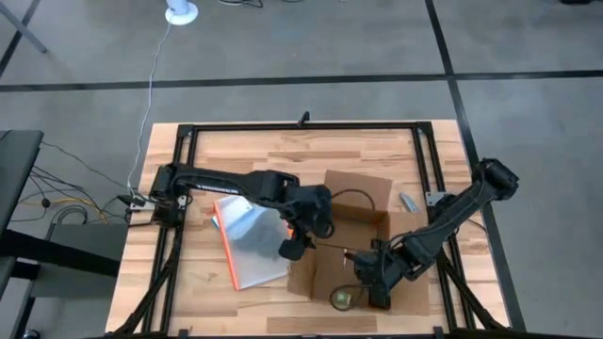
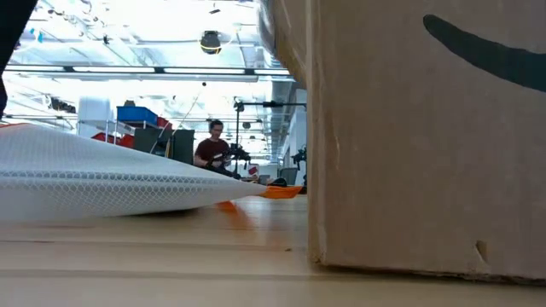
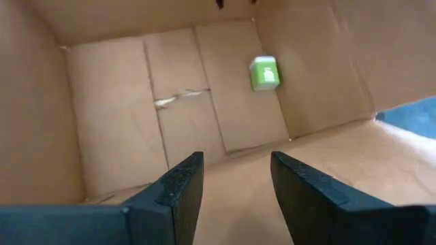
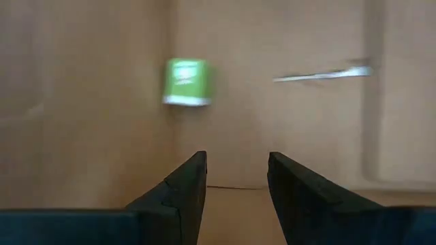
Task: Unpack boxes
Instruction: Put the green charger adapter into the white zip bag
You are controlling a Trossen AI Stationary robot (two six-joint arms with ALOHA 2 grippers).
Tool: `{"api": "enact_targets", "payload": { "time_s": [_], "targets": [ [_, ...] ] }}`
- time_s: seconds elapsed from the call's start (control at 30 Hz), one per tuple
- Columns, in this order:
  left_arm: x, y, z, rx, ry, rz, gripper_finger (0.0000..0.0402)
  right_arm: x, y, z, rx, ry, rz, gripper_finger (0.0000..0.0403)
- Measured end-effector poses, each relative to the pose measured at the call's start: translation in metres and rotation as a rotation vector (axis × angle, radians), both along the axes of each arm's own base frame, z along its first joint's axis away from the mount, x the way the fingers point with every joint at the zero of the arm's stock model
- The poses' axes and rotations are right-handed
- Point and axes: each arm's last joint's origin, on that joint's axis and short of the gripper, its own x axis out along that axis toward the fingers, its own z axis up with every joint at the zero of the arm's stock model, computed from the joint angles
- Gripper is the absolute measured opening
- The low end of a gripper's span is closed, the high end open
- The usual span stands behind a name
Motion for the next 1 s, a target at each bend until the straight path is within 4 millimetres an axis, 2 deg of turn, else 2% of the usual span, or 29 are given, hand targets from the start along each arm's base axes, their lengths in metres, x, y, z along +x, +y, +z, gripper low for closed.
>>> {"api": "enact_targets", "payload": {
  "time_s": [0.13,0.3,0.4,0.5,0.6,0.83,1.0],
  "targets": [
    [0.006,0.006,-0.008,0.060,-0.033,-0.103,0.0157,0.002,0.002,-0.011,0.088,0.002,0.023,0.0141],
    [0.014,0.036,-0.003,0.090,-0.141,-0.117,0.0157,0.005,-0.001,-0.021,0.226,0.053,0.031,0.0141],
    [0.016,0.047,-0.005,0.090,-0.147,-0.104,0.0157,0.008,-0.003,-0.026,0.253,0.034,0.024,0.0141],
    [0.023,0.049,-0.019,0.129,-0.120,-0.113,0.0157,0.009,-0.007,-0.030,0.249,0.022,0.018,0.0141],
    [0.033,0.050,-0.041,0.163,-0.076,-0.131,0.0157,0.010,-0.009,-0.031,0.199,-0.014,0.056,0.0141],
    [0.048,0.050,-0.089,0.157,0.031,-0.186,0.0157,0.011,-0.003,-0.028,0.197,-0.084,0.104,0.0141],
    [0.049,0.056,-0.092,0.145,0.042,-0.174,0.0157,0.014,0.006,-0.025,0.206,-0.174,0.180,0.0141]
  ]
}}
